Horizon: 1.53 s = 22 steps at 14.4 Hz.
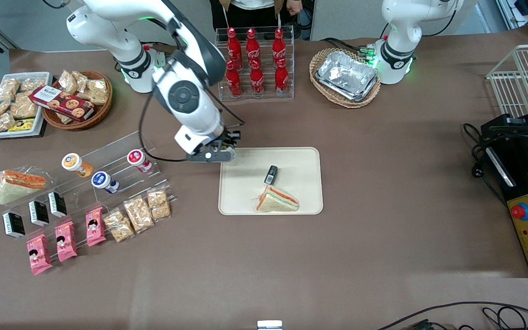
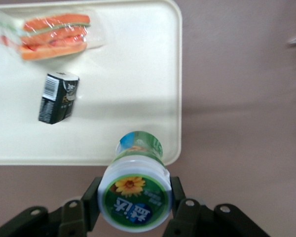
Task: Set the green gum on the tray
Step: 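Lower the green cup onto the tray beside the black box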
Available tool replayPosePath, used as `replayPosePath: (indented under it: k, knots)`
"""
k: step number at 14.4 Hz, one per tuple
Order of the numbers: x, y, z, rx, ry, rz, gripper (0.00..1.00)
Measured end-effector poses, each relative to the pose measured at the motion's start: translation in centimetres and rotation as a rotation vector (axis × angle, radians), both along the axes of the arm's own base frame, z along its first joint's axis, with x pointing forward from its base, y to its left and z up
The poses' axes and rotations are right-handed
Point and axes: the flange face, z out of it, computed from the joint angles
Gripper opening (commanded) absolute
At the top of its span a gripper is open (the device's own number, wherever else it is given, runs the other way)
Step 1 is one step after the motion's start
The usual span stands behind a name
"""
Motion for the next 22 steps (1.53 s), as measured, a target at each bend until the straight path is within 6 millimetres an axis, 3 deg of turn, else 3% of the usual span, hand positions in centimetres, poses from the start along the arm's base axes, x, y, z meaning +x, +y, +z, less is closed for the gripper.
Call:
replayPosePath:
  k: [3,7,10,11,12,18,20,22]
  knots:
    - [-1.2,0.6,-4.5,-0.010,-0.008,-0.031,0.18]
    - [-0.7,0.5,-8.2,-0.015,-0.016,-0.049,0.19]
    - [-0.5,0.6,-10.5,-0.017,-0.022,-0.054,0.29]
    - [-0.5,0.6,-10.9,-0.018,-0.021,-0.055,0.49]
    - [-0.5,0.6,-11.1,-0.018,-0.022,-0.057,0.98]
    - [-0.1,2.2,-9.3,0.003,-0.047,-0.113,1.00]
    - [1.2,1.8,-6.7,0.000,-0.038,-0.127,1.00]
    - [3.5,-0.6,-2.5,-0.013,-0.005,-0.148,1.00]
